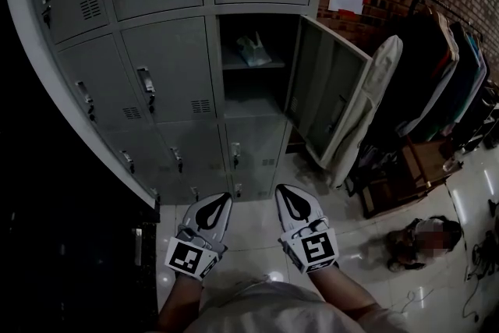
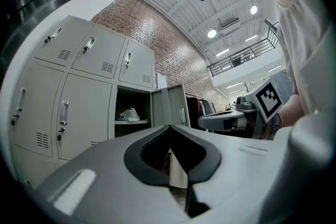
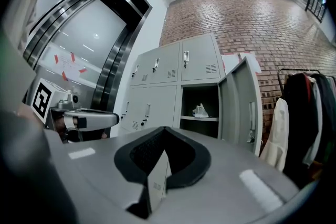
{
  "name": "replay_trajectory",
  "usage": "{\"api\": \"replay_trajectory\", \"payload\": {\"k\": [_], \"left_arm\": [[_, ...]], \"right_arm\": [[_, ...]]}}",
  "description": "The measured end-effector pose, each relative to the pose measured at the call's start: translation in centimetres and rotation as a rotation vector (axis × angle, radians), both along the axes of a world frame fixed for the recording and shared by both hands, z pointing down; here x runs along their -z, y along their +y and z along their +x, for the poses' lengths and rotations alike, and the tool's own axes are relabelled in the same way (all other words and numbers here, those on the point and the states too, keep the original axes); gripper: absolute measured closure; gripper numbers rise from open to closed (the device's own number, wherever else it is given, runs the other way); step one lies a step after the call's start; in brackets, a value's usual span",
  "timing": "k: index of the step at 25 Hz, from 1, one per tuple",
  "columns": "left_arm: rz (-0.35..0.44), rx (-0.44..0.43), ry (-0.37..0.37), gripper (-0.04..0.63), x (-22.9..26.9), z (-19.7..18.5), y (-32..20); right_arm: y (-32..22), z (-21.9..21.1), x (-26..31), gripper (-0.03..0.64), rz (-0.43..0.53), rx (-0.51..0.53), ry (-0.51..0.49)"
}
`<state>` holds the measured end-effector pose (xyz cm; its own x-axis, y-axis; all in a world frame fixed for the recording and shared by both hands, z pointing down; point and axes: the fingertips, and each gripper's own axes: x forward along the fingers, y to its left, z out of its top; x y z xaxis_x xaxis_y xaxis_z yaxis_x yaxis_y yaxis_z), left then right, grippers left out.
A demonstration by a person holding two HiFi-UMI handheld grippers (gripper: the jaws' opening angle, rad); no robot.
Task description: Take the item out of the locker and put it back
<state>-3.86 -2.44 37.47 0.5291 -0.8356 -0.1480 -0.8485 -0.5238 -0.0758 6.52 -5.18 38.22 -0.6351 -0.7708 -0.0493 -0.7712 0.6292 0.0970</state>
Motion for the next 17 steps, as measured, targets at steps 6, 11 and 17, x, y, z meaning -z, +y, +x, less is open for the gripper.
{"api": "replay_trajectory", "payload": {"k": [6, 11, 17], "left_arm": [[-0.006, -0.005, -0.009, 0.597, -0.3, -0.4, -0.4], [-0.010, -0.003, -0.008, 0.597, -0.3, -0.8, -0.6], [-0.007, 0.000, -0.007, 0.597, -0.1, -1.1, -0.8]], "right_arm": [[-0.9, 0.2, -0.2, 0.618, -0.016, -0.012, 0.001], [-1.6, 0.3, -0.4, 0.618, -0.043, -0.026, -0.008], [-1.4, -0.3, 0.0, 0.618, -0.018, -0.024, 0.005]]}}
